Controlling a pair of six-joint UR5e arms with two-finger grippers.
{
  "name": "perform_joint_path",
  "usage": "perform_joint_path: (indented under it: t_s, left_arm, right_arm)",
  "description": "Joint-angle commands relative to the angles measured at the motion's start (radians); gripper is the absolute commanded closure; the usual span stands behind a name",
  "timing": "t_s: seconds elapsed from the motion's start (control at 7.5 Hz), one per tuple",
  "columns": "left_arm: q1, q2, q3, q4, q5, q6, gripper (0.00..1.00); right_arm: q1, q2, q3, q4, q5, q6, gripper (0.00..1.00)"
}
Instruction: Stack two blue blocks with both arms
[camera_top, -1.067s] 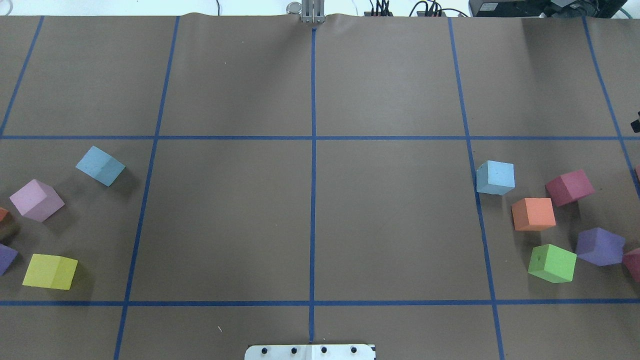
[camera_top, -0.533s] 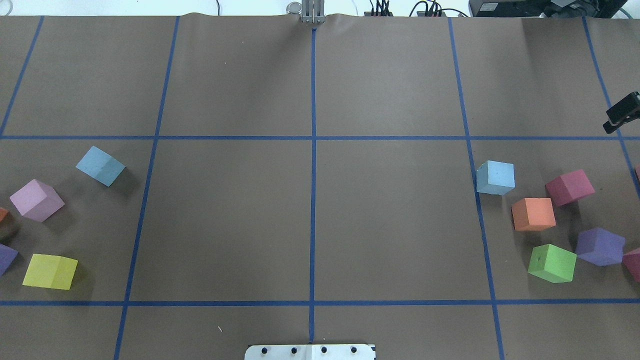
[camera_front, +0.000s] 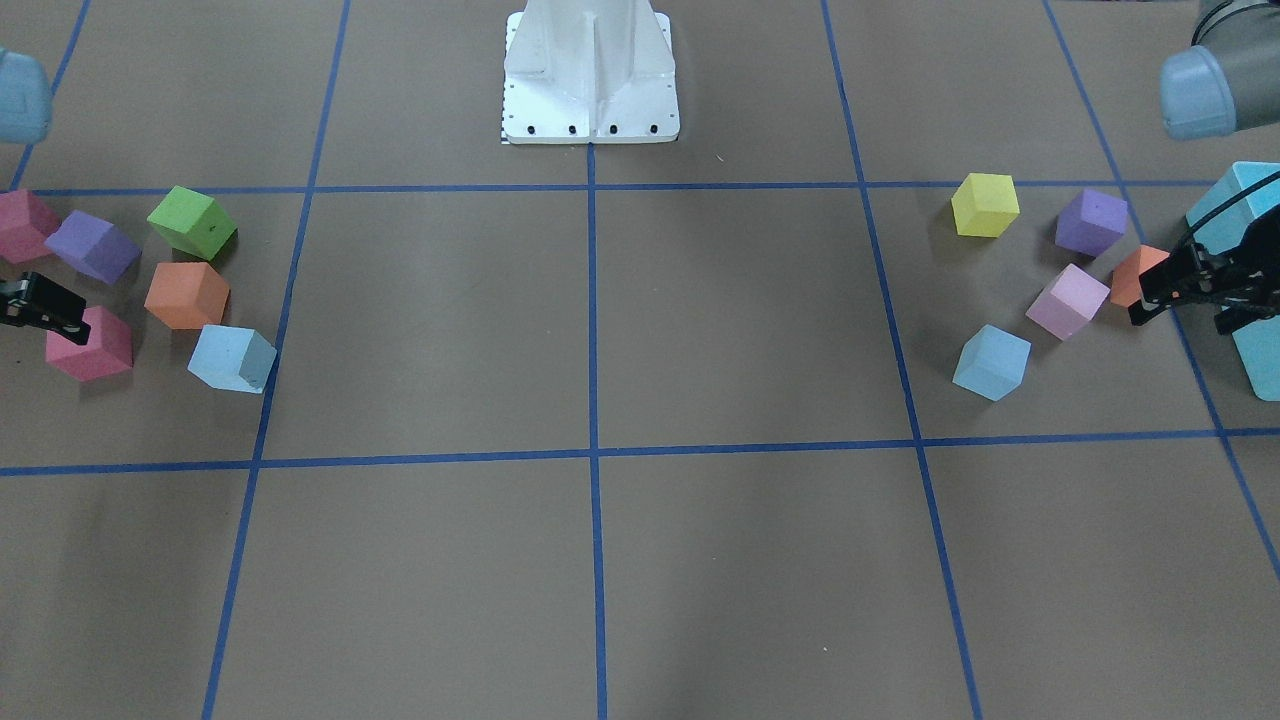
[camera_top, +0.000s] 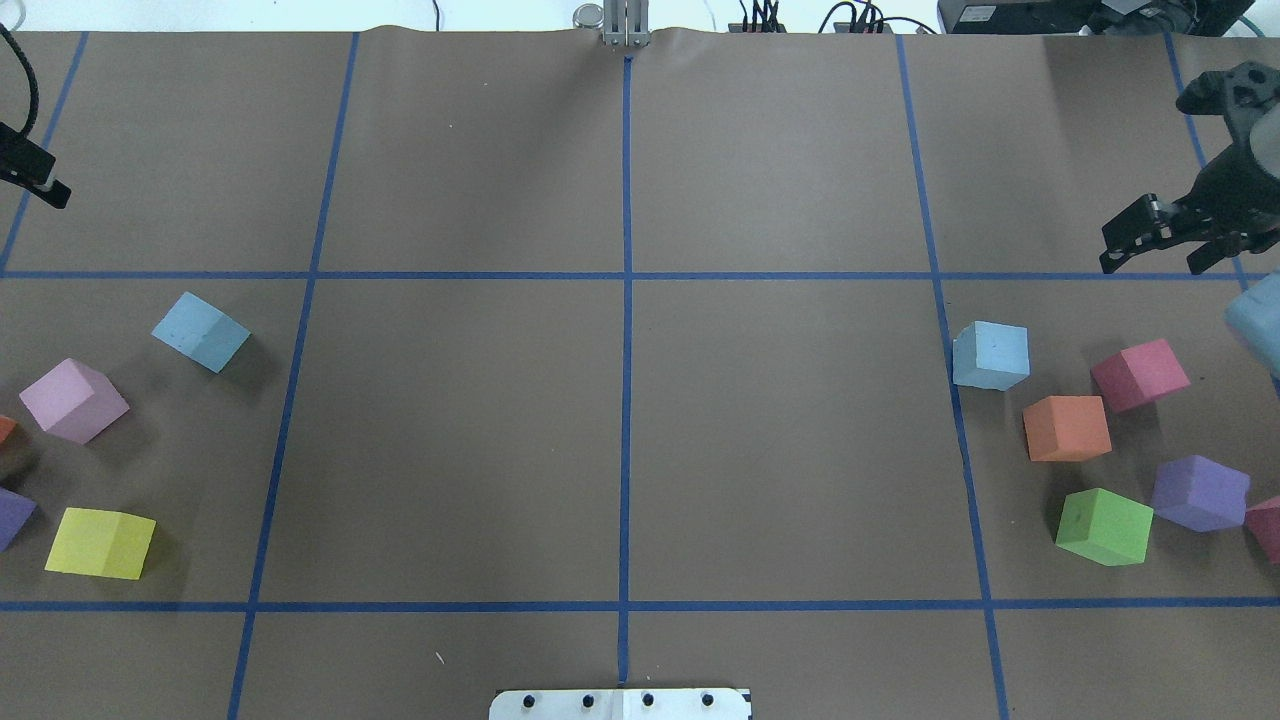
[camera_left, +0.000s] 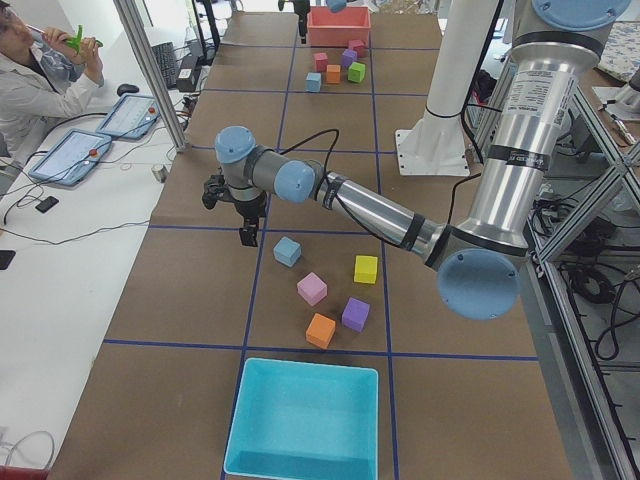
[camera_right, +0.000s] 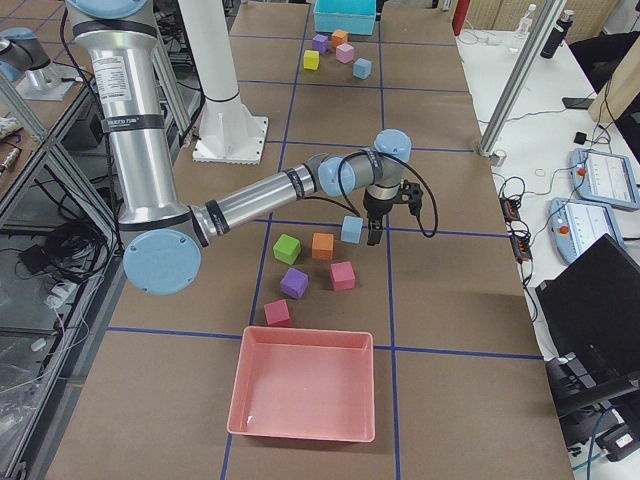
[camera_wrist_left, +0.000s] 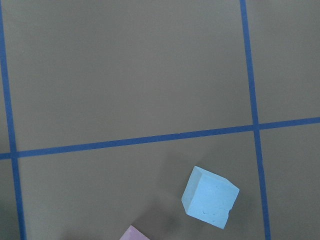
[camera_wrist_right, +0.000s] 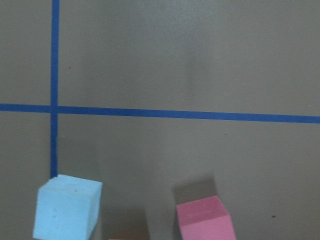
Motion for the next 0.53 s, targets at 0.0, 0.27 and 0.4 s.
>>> perform_joint_path:
  t_s: [0.0,0.27,0.4]
  left_arm:
    - [0.039,-0.028,0.031,-0.026,0.003,-0.043,0.00]
    - [0.074,-0.062,0.066,-0.039,0.030,-0.077,0.00]
    - [0.102,-0.062,0.091,-0.099,0.062,-0.092,0.00]
  right_arm:
    - [-0.096,0.003,0.001,0.092,-0.052,0.217,0.00]
    - [-0.174,0.026,0.001,0.148,-0.089,0.348,0.00]
    - [-0.184,0.030,0.008,0.148,-0.095,0.364,0.00]
